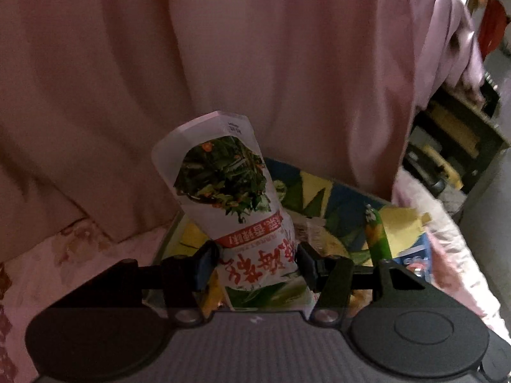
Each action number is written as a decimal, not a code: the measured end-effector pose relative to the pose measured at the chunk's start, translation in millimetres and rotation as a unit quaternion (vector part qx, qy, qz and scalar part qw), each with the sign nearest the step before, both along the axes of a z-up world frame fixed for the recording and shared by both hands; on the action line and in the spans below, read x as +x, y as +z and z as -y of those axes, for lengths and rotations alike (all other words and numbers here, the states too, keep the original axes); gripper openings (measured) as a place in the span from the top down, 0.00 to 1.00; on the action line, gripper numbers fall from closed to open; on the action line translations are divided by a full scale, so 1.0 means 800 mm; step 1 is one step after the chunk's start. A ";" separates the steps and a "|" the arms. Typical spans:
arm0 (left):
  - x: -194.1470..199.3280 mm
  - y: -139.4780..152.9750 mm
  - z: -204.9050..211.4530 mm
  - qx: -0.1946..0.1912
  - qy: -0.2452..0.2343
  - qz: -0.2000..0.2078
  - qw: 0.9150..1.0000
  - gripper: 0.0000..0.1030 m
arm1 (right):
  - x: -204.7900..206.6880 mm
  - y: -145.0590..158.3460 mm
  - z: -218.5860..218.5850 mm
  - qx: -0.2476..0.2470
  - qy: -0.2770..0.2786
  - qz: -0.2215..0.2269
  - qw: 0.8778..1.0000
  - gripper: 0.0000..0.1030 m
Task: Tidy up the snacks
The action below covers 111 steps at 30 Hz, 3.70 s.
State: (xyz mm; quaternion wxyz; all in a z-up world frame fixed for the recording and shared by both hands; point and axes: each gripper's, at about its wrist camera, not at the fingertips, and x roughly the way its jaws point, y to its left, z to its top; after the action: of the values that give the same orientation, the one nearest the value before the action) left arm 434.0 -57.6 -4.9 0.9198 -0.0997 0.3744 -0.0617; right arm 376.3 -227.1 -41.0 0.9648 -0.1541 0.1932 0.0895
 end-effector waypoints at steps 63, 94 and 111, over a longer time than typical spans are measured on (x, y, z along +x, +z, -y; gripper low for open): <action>-0.159 0.109 -0.014 0.054 0.047 0.132 0.989 0.00 | -0.128 0.125 0.028 0.130 -0.055 0.114 0.983 0.07; -0.373 0.081 -0.039 0.071 0.094 0.213 0.970 0.00 | -0.315 0.128 0.032 0.174 -0.083 0.135 0.972 0.01; -0.448 0.040 -0.054 0.093 0.116 0.208 0.967 0.00 | -0.363 0.101 0.017 0.174 -0.099 0.074 0.977 0.01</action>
State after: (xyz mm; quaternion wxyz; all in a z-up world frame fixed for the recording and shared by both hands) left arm 75.7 -14.6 26.7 0.9836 -0.0417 0.1646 0.0613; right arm 85.6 -240.8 40.0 0.9926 0.0298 0.1173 0.0141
